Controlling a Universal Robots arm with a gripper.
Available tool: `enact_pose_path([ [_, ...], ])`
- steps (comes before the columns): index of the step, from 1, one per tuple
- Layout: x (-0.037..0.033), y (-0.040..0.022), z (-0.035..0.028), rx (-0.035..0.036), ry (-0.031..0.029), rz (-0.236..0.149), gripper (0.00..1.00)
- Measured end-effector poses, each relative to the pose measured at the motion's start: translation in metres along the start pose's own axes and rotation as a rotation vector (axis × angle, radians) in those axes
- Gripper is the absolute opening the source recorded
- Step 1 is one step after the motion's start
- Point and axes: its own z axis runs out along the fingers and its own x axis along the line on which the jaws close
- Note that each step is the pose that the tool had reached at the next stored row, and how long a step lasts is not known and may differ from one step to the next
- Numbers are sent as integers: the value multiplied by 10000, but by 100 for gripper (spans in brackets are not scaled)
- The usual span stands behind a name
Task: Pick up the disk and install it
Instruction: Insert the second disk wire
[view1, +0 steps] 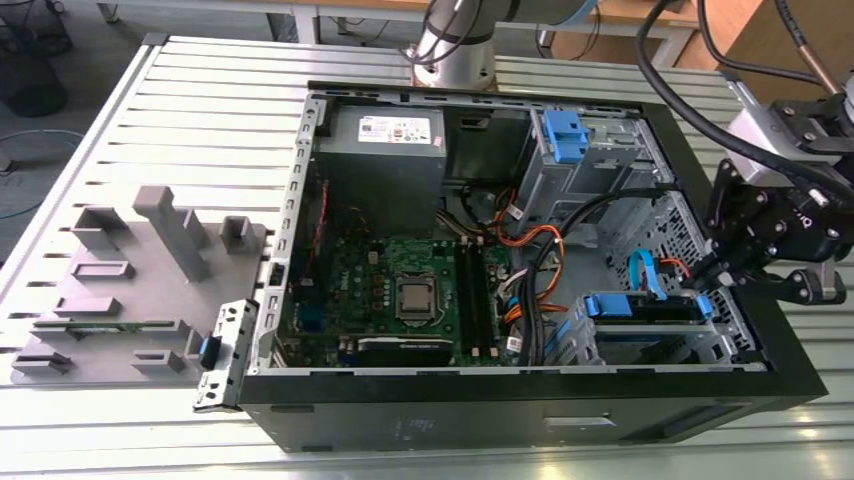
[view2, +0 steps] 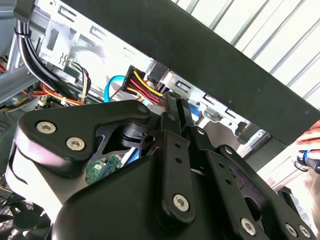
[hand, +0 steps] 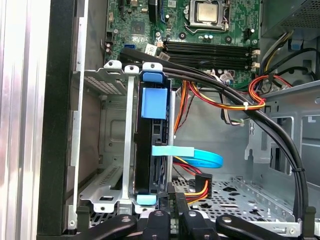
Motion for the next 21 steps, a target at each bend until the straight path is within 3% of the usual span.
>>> enact_pose_path([
  [15, -1, 2, -25, 0, 1, -1, 16],
  [21, -3, 79, -23, 44, 1, -2, 16],
])
